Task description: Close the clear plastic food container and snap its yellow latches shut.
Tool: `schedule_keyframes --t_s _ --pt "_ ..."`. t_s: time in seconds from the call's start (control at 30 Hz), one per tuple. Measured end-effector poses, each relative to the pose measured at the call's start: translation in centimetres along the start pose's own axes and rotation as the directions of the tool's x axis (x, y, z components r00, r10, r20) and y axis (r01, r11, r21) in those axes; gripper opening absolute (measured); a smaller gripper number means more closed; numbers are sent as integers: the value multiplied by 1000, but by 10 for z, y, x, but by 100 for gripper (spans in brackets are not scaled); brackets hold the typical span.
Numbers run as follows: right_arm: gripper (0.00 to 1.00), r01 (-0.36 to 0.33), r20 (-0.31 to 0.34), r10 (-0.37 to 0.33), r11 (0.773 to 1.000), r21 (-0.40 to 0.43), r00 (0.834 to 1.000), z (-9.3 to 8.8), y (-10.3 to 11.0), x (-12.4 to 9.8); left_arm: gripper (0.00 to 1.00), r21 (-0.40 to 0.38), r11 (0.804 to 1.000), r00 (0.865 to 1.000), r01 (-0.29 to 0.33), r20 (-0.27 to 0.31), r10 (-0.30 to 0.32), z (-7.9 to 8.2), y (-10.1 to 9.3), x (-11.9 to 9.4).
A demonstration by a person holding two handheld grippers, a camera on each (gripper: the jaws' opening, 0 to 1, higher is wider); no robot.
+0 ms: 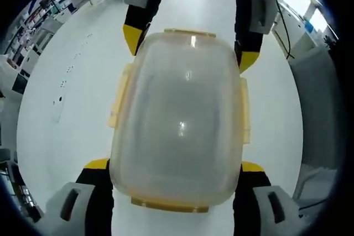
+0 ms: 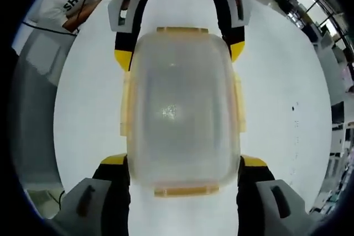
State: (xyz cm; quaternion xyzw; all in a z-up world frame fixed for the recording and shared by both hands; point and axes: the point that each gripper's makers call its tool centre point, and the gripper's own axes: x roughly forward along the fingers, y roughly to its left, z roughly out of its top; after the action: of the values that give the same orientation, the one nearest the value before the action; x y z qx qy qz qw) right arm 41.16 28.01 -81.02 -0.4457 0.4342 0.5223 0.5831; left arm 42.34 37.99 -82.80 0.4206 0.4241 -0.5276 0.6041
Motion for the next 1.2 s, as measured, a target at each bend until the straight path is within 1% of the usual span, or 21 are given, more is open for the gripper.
schedule_keyframes --t_s 0.03,0.13,0.2,0.27,0.33,0.4,0.47,0.57,0.6,0.67,0.7,0.77,0.83,0.87,0.97,1.0,1.07,1.1,1.13,1.17,1.2 --pt "77 0 5 0 1000 -2 1000 0 0 0 90 29 999 999 -22 -37 23 -6 3 0" --pt "78 0 52 -1 1000 5 999 0 1 -1 90 28 999 1000 -24 -8 24 -4 -2 -1" --pt "78 -1 67 -1 1000 27 998 0 0 0 90 10 1000 999 -24 26 24 -3 -2 -3" --pt "78 4 77 -6 1000 28 997 0 1 0 88 -11 1000 998 -25 52 25 -1 0 -6" --pt "78 22 96 -24 999 28 995 0 2 0 87 -7 1000 997 -29 67 30 -3 2 -7" --pt "78 31 118 -35 999 34 992 1 2 0 86 -33 999 996 -29 86 32 -3 2 -9" --pt "78 46 140 -51 998 39 989 1 2 0 86 -94 995 993 -31 108 41 -8 4 -10" --pt "80 85 179 -93 995 55 979 1 -1 0 86 -137 989 982 -49 174 73 -10 5 -14" --pt "81 93 192 -104 993 67 976 2 -2 -1 86 -143 988 981 -51 180 77 -11 4 -14" --pt "83 121 228 -147 985 127 962 2 -5 -3 86 -174 982 970 -79 215 116 -13 5 -16" --pt "85 134 241 -167 980 149 956 1 -7 -4 86 -188 977 960 -104 239 148 -14 7 -17" --pt "87 142 284 -193 971 191 939 4 -7 -6 86 -224 969 947 -105 275 166 -15 6 -16" --pt "88 136 325 -218 957 257 920 5 -5 -8 86 -256 960 932 -109 308 188 -16 4 -18" --pt "89 140 345 -237 949 283 908 5 -4 -10 86 -273 954 920 -121 330 211 -16 4 -20" --pt "93 134 388 -274 927 349 880 6 -2 -13 85 -291 943 902 -159 345 258 -15 3 -24" --pt "96 137 414 -296 919 371 861 8 -3 -15 85 -311 934 887 -173 363 286 -13 4 -26" --pt "99 141 428 -323 904 404 844 7 -4 -18 85 -343 924 870 -166 390 301 -9 5 -27" --pt "100 137 441 -343 890 436 829 6 -4 -20 85 -360 918 862 -164 401 311 -8 5 -26" --pt "100 131 449 -352 882 452 821 6 -5 -21 86 -370 915 856 -160 411 315 -7 4 -26" --pt "100 111 456 -357 869 482 815 5 -4 -21 87 -387 909 844 -154 426 324 -5 4 -26" --pt "100 99 470 -363 862 497 804 7 -4 -21 91 -394 905 838 -160 430 335 -5 4 -25"
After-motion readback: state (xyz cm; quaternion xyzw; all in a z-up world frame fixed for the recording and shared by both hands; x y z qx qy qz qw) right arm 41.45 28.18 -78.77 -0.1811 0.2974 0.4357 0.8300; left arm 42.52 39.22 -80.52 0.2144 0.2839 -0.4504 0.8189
